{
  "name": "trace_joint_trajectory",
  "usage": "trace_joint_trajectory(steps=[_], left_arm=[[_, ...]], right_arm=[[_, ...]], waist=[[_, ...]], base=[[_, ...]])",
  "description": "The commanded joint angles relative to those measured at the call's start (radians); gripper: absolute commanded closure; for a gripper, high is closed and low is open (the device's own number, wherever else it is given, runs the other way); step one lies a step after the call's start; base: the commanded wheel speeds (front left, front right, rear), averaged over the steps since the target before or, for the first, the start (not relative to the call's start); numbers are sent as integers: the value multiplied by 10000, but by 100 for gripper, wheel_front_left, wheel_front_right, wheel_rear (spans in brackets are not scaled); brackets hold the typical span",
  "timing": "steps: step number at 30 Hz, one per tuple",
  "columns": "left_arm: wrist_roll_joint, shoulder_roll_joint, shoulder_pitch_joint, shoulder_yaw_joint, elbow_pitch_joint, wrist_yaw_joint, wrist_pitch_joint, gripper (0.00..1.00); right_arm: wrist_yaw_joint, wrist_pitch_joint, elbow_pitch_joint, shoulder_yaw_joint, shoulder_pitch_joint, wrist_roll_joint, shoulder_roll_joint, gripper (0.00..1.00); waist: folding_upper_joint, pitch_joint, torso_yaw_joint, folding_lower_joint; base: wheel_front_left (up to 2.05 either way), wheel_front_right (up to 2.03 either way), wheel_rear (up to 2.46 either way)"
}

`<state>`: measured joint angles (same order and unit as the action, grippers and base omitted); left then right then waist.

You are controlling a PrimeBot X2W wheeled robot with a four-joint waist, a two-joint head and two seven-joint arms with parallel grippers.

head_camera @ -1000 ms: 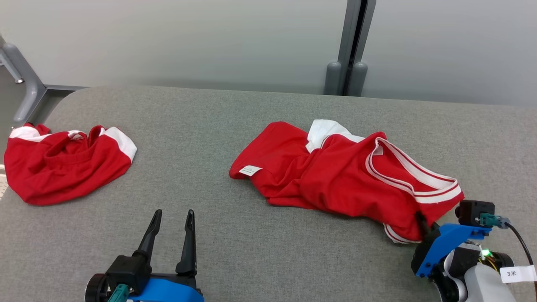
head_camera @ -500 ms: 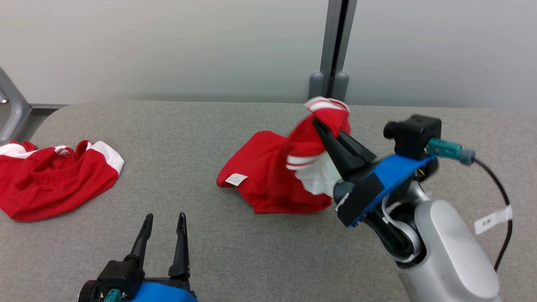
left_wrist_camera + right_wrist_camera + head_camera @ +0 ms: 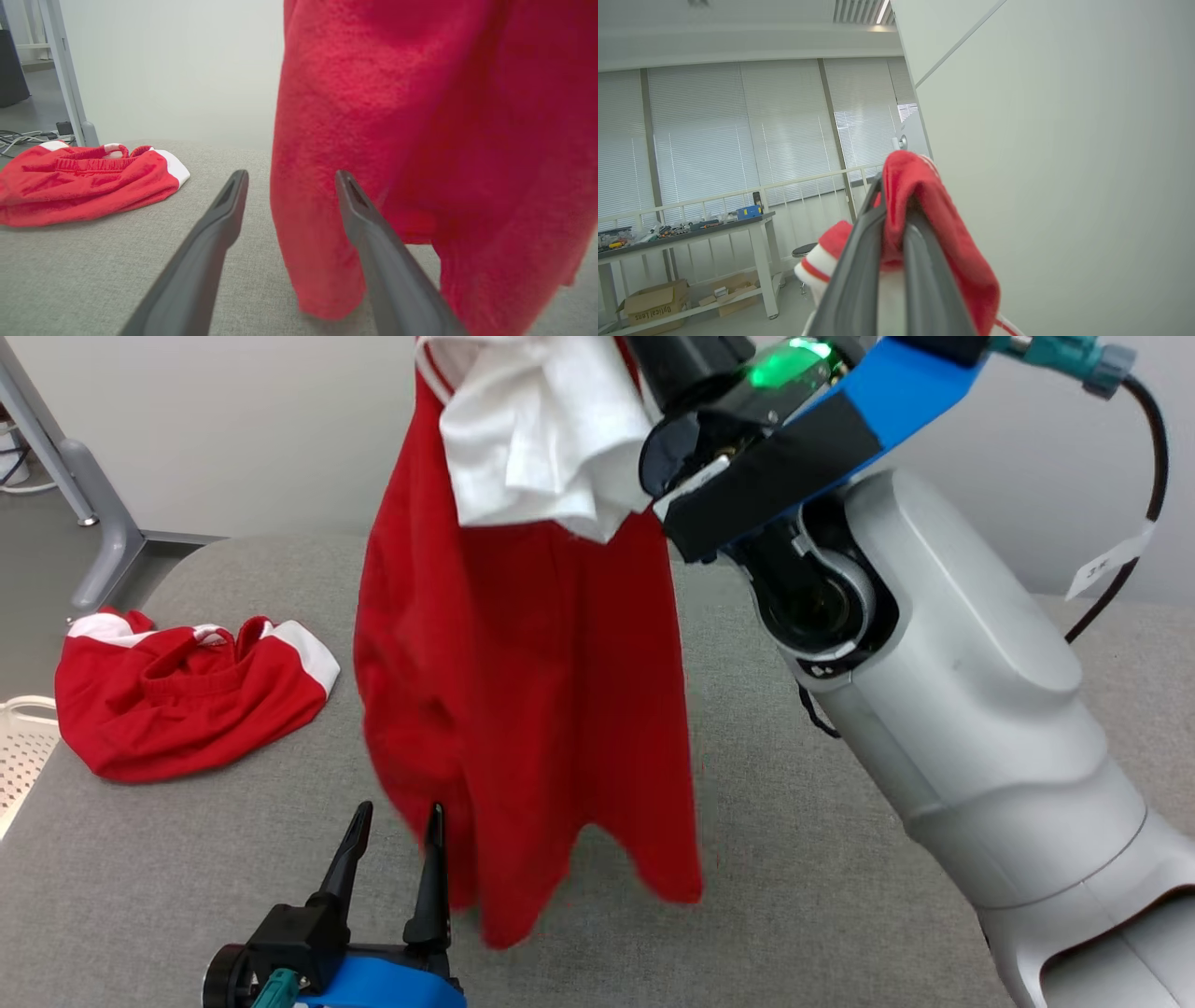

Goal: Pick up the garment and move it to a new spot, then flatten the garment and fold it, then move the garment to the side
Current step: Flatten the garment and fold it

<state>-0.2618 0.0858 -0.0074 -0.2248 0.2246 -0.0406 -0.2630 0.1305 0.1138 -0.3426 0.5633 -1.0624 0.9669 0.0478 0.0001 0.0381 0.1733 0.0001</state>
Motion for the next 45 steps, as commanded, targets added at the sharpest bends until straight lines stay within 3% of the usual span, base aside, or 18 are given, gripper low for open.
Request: trace_joint_trajectory(steps=[1, 7, 13, 17, 23, 28, 32, 35, 38, 43, 44, 45], left_arm=[[23, -18, -41, 55, -52, 39, -25, 0], [-7, 61, 219, 342, -238, 154, -25, 0], [31, 72, 157, 364, -308, 92, -25, 0], [49, 69, 127, 346, -255, 74, -25, 0], [58, 60, 264, 352, -222, 41, -25, 0], [81, 32, 273, 270, -178, -27, -25, 0], [82, 58, 203, 216, -160, -93, -25, 0], [83, 66, 172, 226, -168, -89, -25, 0], [101, 47, 64, 192, -140, -106, -25, 0], [90, -4, -91, 160, -97, -131, -26, 0], [97, -7, -134, 154, -88, -147, -26, 0], [99, -14, -195, 159, -81, -157, -26, 0]], right_arm=[[5, 277, -276, 4, -148, -42, 45, 100], [5, 886, -2227, -868, 624, -1174, 56, 100], [5, 1008, -3945, -3027, 2557, -2843, 420, 100], [5, 1036, -4222, -4371, 3880, -3766, 641, 100], [5, 307, -2683, -6008, 5824, -4564, 399, 100], [5, -1419, 270, -6774, 7848, -4683, 79, 100], [5, -2983, 2831, -7128, 9781, -4049, 41, 100], [5, -3532, 3671, -7506, 10452, -4416, 54, 100], [5, -4007, 4071, -8126, 10750, -5179, 43, 100], [5, -4101, 2785, -8342, 9705, -6821, 37, 100], [5, -3974, 2353, -8340, 9407, -7058, 38, 87], [5, -3837, 1895, -8361, 9119, -7359, 39, 0]], waist=[[-1, 4, 9, -1], [-1, 83, -430, -1], [-1, 213, -1000, -1], [-1, 208, -1264, -1], [-1, 117, -1497, -1], [-1, 92, -1421, -1], [-1, 115, -1259, -1], [-1, 151, -1214, -1], [-1, 207, -1119, -1], [-1, 342, -944, -1], [-1, 379, -907, -1], [-1, 421, -872, -1]], base=[[0, 0, 0], [0, 0, 0], [0, 0, 0], [0, 0, 0], [0, 0, 0], [0, 0, 0], [0, 0, 0], [0, 0, 0], [0, 0, 0], [0, 0, 0], [0, 0, 0], [0, 0, 0]])
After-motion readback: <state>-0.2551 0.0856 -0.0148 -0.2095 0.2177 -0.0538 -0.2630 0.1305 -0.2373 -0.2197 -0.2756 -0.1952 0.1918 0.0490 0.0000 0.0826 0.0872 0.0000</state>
